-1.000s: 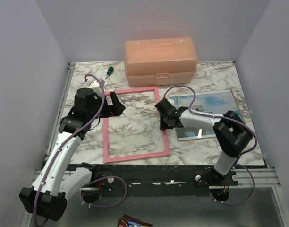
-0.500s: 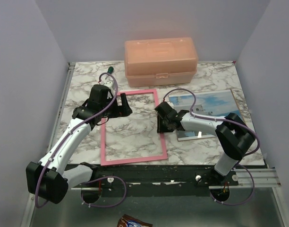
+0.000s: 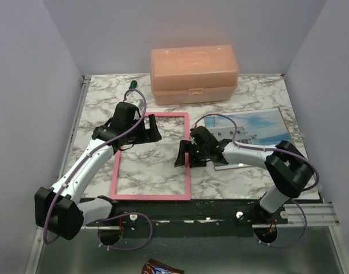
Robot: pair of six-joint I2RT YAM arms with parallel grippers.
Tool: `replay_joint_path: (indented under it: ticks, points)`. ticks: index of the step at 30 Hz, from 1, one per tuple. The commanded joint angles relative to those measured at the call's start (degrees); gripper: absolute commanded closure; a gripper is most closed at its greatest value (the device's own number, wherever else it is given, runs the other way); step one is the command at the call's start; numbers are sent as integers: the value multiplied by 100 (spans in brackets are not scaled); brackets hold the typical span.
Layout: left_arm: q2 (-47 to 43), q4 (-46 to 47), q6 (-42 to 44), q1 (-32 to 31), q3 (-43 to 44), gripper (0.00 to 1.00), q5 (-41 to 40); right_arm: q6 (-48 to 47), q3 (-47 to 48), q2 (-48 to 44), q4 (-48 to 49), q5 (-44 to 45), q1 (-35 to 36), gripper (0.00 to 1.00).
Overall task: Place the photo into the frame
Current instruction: Adjust the photo frame at the center of the board, then turn over the photo frame at the center of the board.
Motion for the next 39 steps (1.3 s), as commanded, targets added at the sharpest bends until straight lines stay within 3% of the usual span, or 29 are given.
replay_joint_path:
  ticks: [1,8,16,25,39]
  points:
    - [259,-112,-171,-194,262,2,-159,278,-213,-268,405,-591,57,14]
    - [775,-211,-402,-681,544,2,-300,-10,-283,-642,-108,-116,-262,5]
    - [1640,-262,-770,-1488,916,4,-477,-573,-687,-1110,-500,-850,-2047,5]
    - [2743,-449,-1436,-2588,1423,8,-972,-968,-710,-1487,-1128,-842,-3080,6]
    - [3999,-760,-1951,-3447,1823,18,-1473,-1281,-578,-1543,-1352,-1061,-3275,7]
